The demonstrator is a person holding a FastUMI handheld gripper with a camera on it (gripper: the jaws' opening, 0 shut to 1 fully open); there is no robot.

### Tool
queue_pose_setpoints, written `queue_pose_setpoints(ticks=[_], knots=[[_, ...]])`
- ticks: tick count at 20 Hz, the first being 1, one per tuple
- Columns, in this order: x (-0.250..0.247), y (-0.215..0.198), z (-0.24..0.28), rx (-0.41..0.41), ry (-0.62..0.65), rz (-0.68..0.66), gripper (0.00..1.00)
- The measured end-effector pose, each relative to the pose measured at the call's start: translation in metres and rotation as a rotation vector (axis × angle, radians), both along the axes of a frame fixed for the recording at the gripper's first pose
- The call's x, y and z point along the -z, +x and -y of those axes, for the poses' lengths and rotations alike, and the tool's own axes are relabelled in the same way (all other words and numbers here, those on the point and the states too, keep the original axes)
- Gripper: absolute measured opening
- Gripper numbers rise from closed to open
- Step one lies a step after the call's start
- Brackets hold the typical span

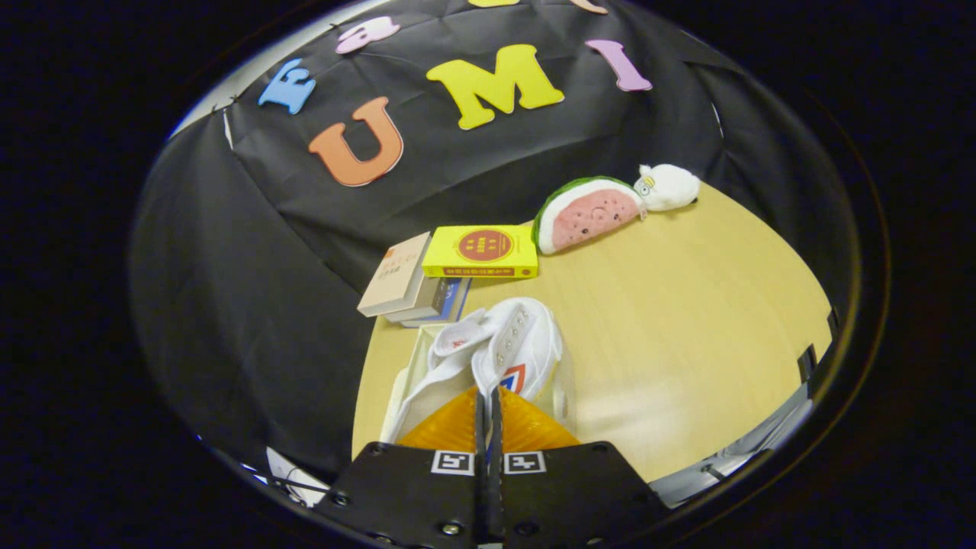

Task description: Open the storage box then place both shoes into the box .Put the left shoe in first, then the right shoe, with the right side of both shoes facing outward in a uniform manner.

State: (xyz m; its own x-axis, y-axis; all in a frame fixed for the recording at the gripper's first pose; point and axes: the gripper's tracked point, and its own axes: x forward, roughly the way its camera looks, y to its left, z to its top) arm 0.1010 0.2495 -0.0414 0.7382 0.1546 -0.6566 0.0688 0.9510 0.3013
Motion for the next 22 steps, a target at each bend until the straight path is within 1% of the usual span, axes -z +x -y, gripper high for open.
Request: queue_pose_setpoints(ticks=[4, 6, 7, 8, 9, 10, 11, 13, 15, 17, 18, 19, 22], knots=[[0.024, -0.019, 0.002, -0.068, -0.116, 0.016, 0.0], [0.035, -0.021, 0.008, -0.093, -0.188, 0.038, 0.0], [0.037, -0.025, 0.006, -0.109, -0.197, 0.053, 0.05], [0.037, -0.025, 0.005, -0.115, -0.201, 0.075, 0.08], [0.035, -0.028, 0.002, -0.131, -0.188, 0.096, 0.17], [0.024, -0.036, 0.006, -0.121, -0.19, 0.126, 0.29], [0.016, -0.034, 0.011, -0.102, -0.196, 0.164, 0.42], [0.002, -0.03, 0.017, -0.088, -0.19, 0.233, 0.67], [-0.01, -0.035, 0.032, -0.059, -0.18, 0.278, 0.72], [-0.025, -0.04, 0.045, -0.032, -0.169, 0.354, 0.81], [-0.035, -0.042, 0.057, -0.018, -0.19, 0.403, 0.86], [-0.042, -0.046, 0.07, -0.002, -0.231, 0.454, 0.94], [-0.069, -0.067, 0.103, 0.057, -0.314, 0.633, 0.97]])
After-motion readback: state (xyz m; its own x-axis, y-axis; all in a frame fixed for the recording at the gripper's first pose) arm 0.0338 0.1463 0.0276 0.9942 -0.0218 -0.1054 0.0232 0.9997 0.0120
